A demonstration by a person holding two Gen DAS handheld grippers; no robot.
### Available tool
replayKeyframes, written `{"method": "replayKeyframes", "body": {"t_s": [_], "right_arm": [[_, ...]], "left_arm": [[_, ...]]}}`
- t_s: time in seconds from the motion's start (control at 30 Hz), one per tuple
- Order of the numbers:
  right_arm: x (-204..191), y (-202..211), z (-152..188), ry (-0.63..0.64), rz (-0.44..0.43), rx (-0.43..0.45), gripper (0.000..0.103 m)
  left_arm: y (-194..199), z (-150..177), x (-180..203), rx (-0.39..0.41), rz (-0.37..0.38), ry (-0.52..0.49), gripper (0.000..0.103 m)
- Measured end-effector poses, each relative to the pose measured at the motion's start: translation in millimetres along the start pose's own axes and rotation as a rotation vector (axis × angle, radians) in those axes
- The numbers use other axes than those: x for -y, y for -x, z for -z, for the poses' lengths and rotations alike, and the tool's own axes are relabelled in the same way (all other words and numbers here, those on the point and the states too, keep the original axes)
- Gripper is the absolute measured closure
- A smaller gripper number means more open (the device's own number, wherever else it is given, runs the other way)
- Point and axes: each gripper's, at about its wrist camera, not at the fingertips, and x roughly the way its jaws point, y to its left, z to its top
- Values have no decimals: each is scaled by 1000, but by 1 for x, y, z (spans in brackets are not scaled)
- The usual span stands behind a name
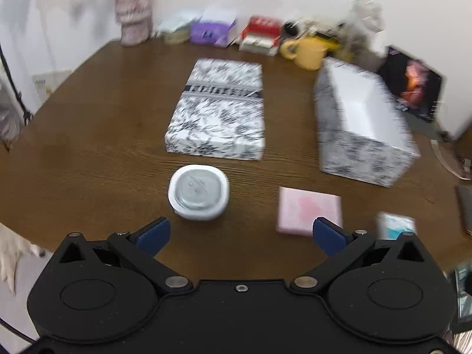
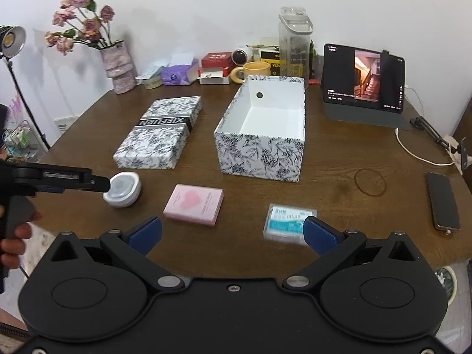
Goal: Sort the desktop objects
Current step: 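Reach the left gripper to the round white compact and grasp it, then carry the compact with the left gripper into the open floral box and release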
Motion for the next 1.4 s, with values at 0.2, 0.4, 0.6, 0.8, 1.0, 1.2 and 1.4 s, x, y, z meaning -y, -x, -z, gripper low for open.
{"method": "replayKeyframes", "body": {"t_s": [0.2, 0.4, 0.6, 0.8, 1.0, 1.2, 1.4], "right_arm": [[3, -48, -29, -7, 14, -65, 0], [3, -81, -48, -14, 23, -107, 0], [5, -97, -57, -32, 31, -133, 0], [6, -105, -61, -44, 26, -146, 0], [9, -106, -62, -49, 28, -144, 0], [16, -114, -70, -5, 30, -148, 0], [29, -143, -97, 49, 45, -138, 0]], "left_arm": [[-84, -35, -16, -143, -62, 37, 0], [-142, -46, -25, -265, -121, 33, 0], [-164, -44, -32, -356, -133, 48, 5], [-164, -41, -38, -390, -124, 66, 10], [-159, -42, -38, -431, -112, 46, 22], [-135, -59, -22, -402, -31, -40, 23], [-78, -152, 80, -174, 236, -302, 22]]}}
